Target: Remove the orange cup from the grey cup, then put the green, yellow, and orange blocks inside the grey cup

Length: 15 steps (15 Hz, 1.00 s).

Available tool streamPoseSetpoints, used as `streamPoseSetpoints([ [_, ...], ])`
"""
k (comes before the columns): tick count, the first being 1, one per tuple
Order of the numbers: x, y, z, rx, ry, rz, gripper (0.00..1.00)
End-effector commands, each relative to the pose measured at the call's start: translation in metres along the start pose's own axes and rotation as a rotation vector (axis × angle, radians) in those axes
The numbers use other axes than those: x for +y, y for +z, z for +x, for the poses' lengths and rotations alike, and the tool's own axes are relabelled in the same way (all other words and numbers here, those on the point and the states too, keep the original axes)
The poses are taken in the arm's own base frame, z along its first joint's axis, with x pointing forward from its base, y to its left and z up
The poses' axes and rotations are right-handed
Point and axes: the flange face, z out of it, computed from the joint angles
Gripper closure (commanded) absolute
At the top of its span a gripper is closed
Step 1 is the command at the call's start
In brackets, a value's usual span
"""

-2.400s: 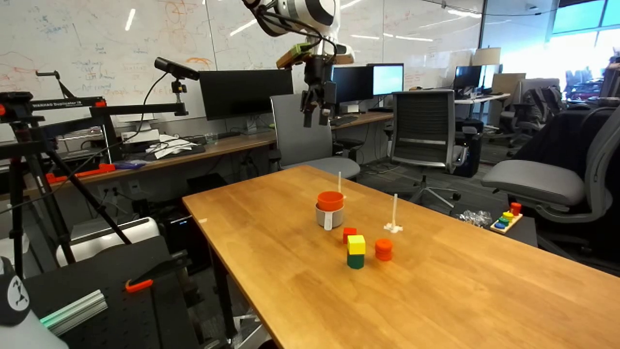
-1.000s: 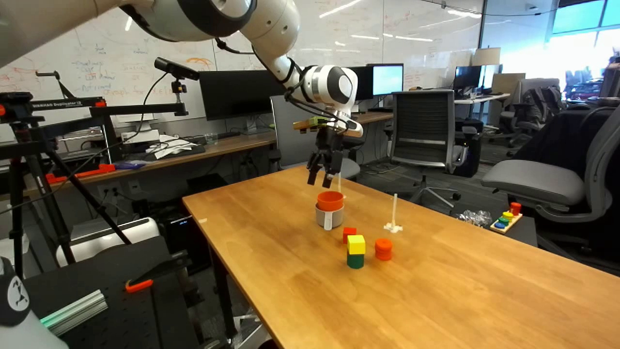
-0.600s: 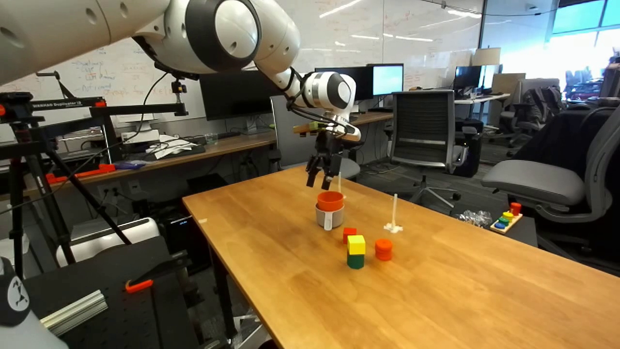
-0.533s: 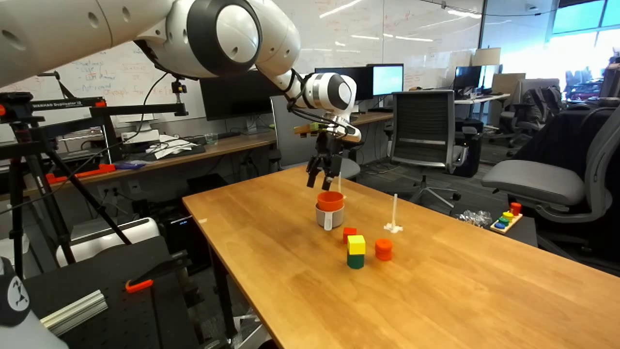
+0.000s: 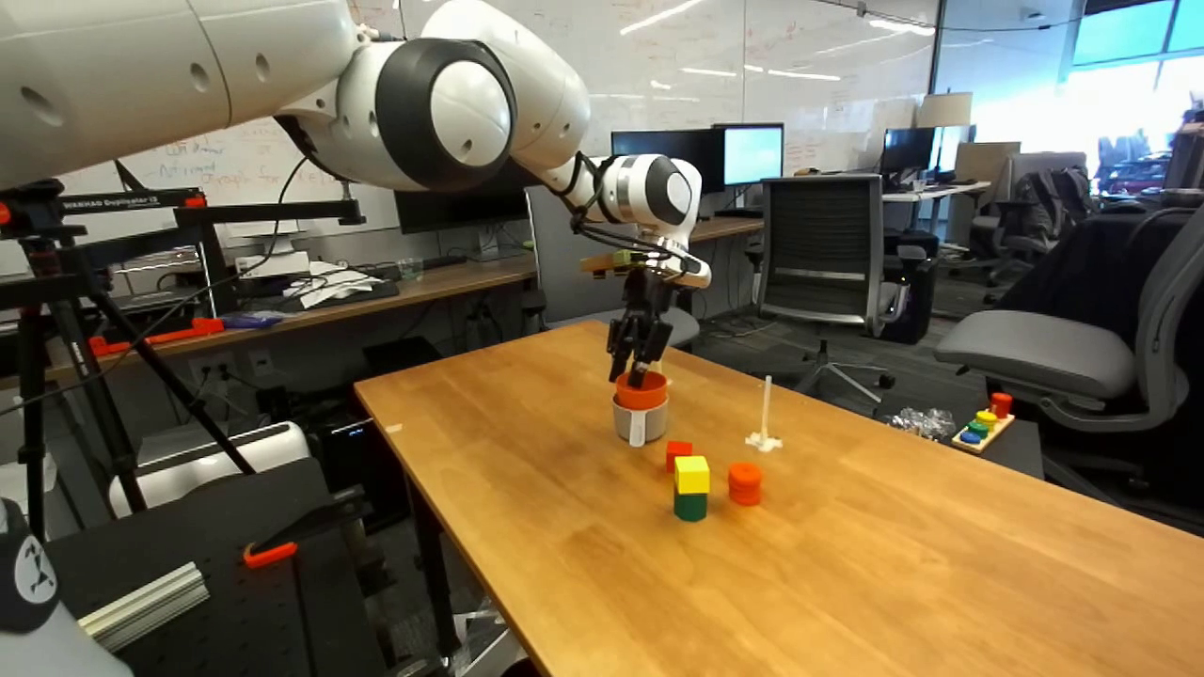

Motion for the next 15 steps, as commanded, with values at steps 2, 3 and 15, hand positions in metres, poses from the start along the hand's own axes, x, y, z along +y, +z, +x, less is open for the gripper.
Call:
streamPoseSetpoints([
  [2,0.002,0.001,0.007,-0.004,-0.020,0.006,0.82],
  [3,0.002,0.001,0.006,-0.002,-0.018,0.000,0.89],
  [15,-0.014,-0.112,-0.048,0.125,-0.038,0.084,0.94],
])
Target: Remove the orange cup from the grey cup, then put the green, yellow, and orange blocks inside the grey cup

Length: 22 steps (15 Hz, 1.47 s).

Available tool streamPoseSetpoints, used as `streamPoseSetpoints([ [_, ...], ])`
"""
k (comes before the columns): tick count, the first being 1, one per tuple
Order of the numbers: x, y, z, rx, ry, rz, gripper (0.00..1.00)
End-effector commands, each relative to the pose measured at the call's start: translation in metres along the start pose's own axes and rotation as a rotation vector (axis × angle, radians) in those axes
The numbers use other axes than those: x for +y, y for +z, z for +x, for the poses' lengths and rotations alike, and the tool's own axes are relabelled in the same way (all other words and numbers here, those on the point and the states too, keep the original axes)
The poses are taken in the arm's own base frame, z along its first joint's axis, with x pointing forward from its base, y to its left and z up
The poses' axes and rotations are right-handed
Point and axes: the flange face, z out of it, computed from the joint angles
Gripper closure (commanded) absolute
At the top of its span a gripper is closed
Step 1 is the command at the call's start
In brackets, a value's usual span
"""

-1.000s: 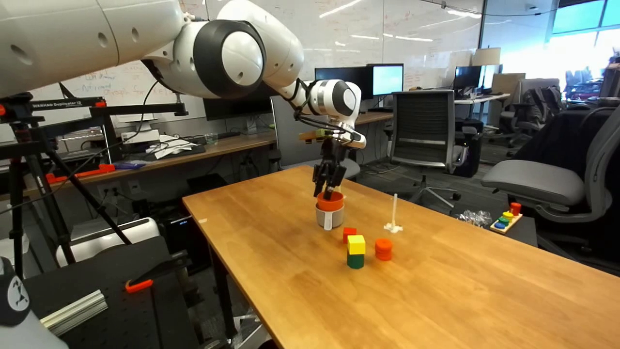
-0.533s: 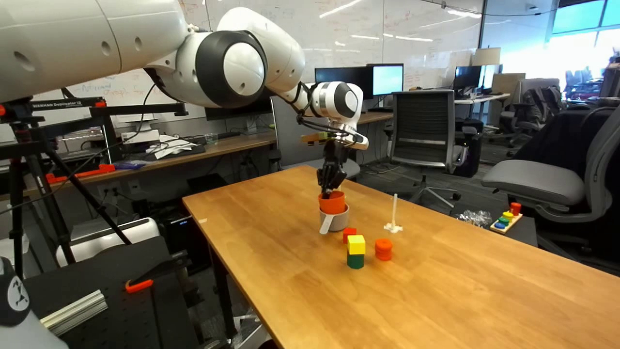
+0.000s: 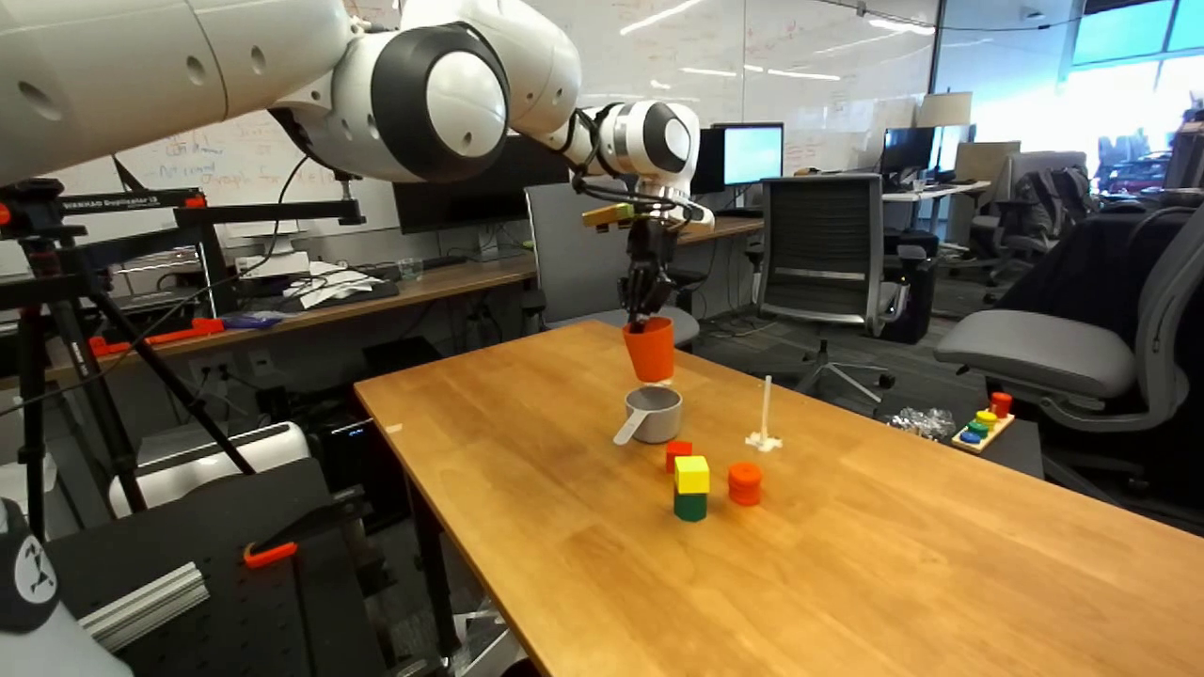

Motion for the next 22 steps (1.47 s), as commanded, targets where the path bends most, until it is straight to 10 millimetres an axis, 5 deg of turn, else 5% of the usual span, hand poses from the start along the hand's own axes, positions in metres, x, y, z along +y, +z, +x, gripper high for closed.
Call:
streamPoseSetpoints([
  [1,-0.029,-0.041,-0.031,0.019,-0.036,0.039,0.94],
  [4,-0.071,-0.033,-0.052,0.005,-0.094,0.044,0.94],
  [7,-0.109,0.000,-0.068,-0.043,-0.142,0.025,0.94],
  [10,-0.126,0.034,-0.072,-0.093,-0.146,0.001,0.94],
  [17,-0.111,0.075,-0.056,-0.166,-0.114,-0.025,0.89],
  [18,-0.108,0.076,-0.055,-0.175,-0.106,-0.030,0.66],
  [20,-0.103,0.075,-0.053,-0.183,-0.098,-0.031,0.63],
  [22,-0.099,0.070,-0.052,-0.180,-0.092,-0.034,0.48],
])
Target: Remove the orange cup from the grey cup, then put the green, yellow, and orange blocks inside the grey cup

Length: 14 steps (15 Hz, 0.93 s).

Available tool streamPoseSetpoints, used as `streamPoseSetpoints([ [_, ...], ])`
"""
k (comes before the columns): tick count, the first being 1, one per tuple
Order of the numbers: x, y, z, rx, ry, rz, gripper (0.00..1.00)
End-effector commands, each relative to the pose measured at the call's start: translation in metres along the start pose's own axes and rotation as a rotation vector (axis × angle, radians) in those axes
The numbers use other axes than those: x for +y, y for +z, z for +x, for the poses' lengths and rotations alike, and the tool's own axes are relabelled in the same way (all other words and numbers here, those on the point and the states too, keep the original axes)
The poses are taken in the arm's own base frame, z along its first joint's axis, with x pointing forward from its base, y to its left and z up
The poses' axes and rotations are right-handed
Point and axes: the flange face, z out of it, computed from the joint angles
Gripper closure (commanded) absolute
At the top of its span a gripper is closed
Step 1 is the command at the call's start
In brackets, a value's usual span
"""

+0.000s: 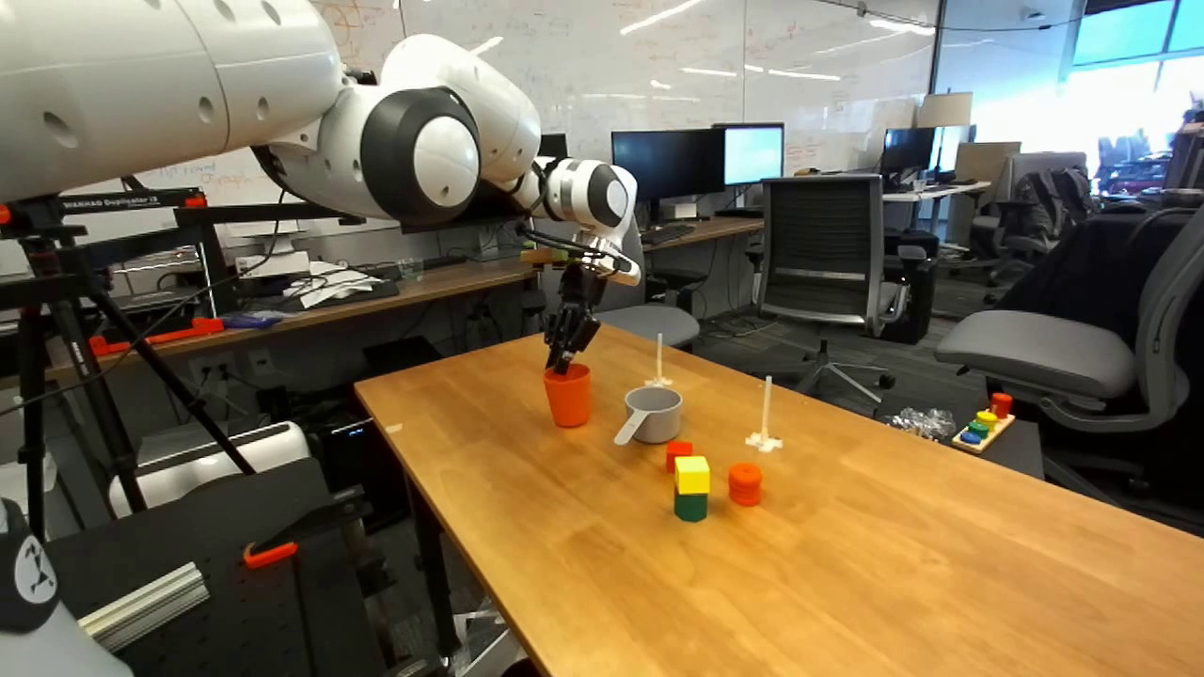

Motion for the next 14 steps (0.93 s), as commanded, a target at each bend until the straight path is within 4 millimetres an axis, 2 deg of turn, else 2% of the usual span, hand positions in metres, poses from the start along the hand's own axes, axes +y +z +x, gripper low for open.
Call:
streamPoseSetpoints([
  [1,0.008,-0.015,-0.006,-0.020,0.023,0.013,0.39],
  [3,0.014,-0.026,-0.007,-0.006,0.032,0.013,0.25],
  [5,0.028,-0.049,-0.010,0.030,0.057,0.015,0.10],
  [6,0.040,-0.071,-0.014,0.059,0.079,0.026,0.02],
  [10,0.088,-0.144,-0.030,0.169,0.165,0.067,0.00],
  [12,0.116,-0.169,-0.036,0.200,0.212,0.079,0.00],
  [14,0.146,-0.181,-0.035,0.203,0.269,0.097,0.00],
])
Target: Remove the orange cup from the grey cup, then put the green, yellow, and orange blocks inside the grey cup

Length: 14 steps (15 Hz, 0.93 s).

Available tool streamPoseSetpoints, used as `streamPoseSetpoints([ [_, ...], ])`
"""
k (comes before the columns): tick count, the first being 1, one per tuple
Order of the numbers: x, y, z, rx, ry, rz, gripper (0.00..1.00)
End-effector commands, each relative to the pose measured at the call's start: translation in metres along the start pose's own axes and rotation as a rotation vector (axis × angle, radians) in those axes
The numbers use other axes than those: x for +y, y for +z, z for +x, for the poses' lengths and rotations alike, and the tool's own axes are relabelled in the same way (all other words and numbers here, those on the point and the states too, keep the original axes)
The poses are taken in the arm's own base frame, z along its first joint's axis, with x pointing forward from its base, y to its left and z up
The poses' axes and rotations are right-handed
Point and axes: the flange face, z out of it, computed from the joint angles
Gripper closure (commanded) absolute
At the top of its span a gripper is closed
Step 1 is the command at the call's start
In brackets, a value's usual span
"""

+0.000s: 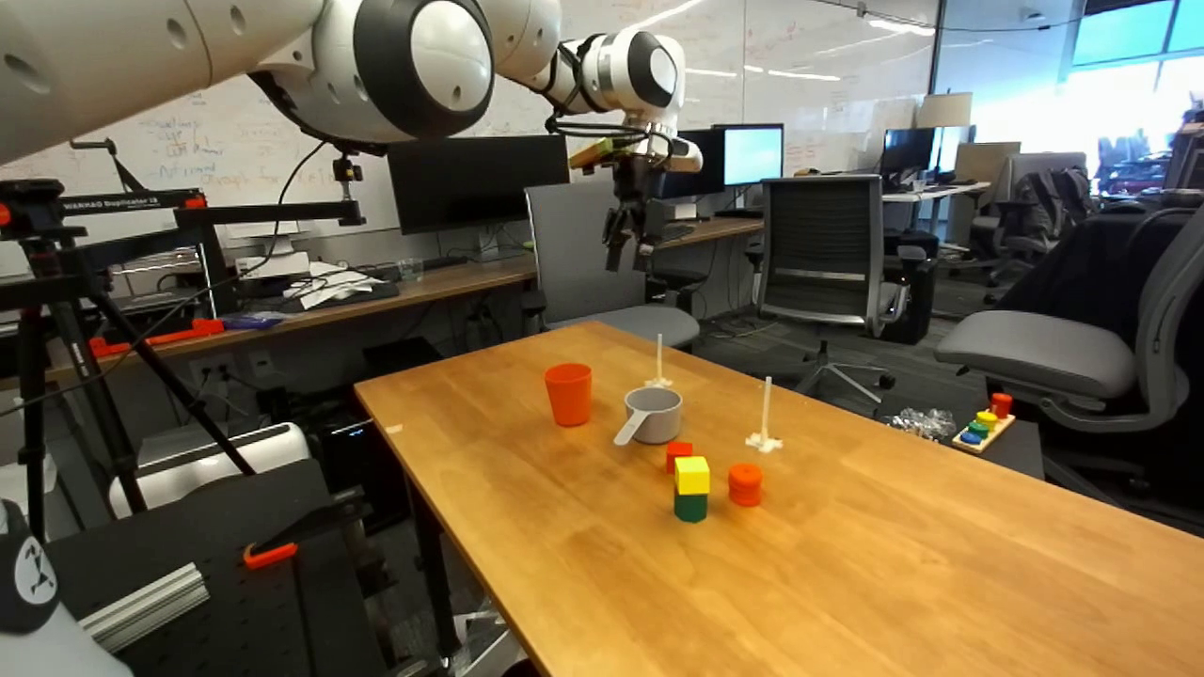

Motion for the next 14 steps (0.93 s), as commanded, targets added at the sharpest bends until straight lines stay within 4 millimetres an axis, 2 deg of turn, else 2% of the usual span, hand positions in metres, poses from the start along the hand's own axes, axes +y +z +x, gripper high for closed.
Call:
streamPoseSetpoints([
  [1,0.045,-0.026,0.008,-0.001,0.109,-0.001,0.00],
  [3,0.072,-0.024,0.021,-0.018,0.168,0.010,0.00],
  [5,0.100,-0.009,0.038,-0.052,0.234,0.024,0.00],
  [9,0.146,0.037,0.064,-0.142,0.331,0.038,0.00],
  [10,0.135,0.027,0.063,-0.106,0.286,0.020,0.00],
  [13,0.154,0.048,0.072,-0.143,0.311,0.025,0.00],
  [14,0.144,0.047,0.069,-0.142,0.307,0.017,0.00],
])
